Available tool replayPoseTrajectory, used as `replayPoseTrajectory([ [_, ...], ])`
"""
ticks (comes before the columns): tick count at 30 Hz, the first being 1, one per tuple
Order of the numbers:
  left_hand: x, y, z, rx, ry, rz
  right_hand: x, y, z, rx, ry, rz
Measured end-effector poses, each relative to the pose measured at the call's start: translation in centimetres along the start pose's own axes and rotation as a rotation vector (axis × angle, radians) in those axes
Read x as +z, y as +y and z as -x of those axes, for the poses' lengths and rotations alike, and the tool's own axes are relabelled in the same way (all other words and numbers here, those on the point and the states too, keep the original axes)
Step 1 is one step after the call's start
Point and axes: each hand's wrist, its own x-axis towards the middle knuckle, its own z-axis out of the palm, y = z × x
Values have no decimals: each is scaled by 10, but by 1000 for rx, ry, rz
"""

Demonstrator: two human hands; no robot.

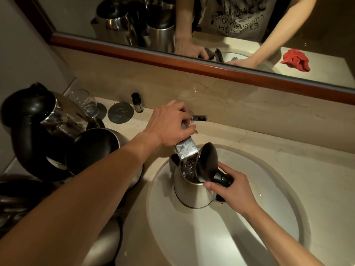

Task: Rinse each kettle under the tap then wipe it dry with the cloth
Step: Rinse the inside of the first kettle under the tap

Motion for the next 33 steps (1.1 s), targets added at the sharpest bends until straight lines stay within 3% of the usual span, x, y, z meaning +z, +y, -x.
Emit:
replayPoseTrajectory([
  [33,2,-3,0,9,-6,-16,1,-5,2,-80,24,44],
])
